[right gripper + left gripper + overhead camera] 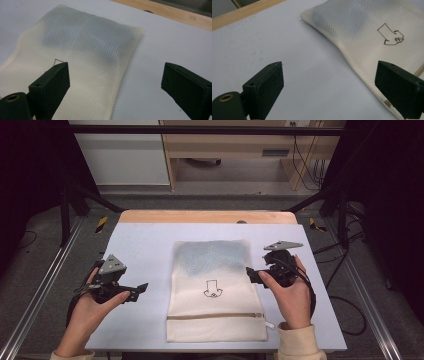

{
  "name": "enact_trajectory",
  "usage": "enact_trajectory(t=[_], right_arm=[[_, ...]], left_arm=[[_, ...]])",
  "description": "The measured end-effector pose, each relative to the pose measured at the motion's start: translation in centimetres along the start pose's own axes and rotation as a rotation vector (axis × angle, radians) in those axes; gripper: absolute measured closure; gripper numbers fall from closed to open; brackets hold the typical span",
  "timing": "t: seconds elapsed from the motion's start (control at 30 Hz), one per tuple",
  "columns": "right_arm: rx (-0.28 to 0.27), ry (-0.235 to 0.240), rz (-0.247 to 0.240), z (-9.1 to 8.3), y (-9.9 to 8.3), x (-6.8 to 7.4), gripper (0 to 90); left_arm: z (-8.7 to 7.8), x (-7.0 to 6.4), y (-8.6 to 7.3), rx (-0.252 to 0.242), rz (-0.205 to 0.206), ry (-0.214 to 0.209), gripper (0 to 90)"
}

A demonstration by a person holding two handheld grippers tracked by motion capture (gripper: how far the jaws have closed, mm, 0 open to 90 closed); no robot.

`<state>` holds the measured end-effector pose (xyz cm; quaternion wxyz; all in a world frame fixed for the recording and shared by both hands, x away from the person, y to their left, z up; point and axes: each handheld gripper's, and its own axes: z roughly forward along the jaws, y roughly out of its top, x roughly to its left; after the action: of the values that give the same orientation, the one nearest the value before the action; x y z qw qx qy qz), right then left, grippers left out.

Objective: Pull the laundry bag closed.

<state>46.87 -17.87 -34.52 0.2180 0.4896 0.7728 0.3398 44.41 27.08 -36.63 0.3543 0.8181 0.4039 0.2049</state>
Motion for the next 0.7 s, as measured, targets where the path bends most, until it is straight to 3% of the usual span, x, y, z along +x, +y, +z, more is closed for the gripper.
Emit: enact_trajectory(t=[0.33,0.43,0.7], right_arm=[[-0.032,-0.050,0.069,-1.2,-1.3,-3.3,7.8],[-0.025,-0.062,0.091,-1.3,-1.7,-4.0,6.5],[-0.016,-0.084,0.140,-1.1,-3.2,-6.1,6.2]], left_arm=[[-0.6,2.2,-1.1,-0.012,-0.046,0.035,8.4],[-0.8,2.7,-1.3,-0.018,-0.056,0.060,9.0],[-0.6,4.0,-2.1,-0.025,-0.077,0.079,8.9]])
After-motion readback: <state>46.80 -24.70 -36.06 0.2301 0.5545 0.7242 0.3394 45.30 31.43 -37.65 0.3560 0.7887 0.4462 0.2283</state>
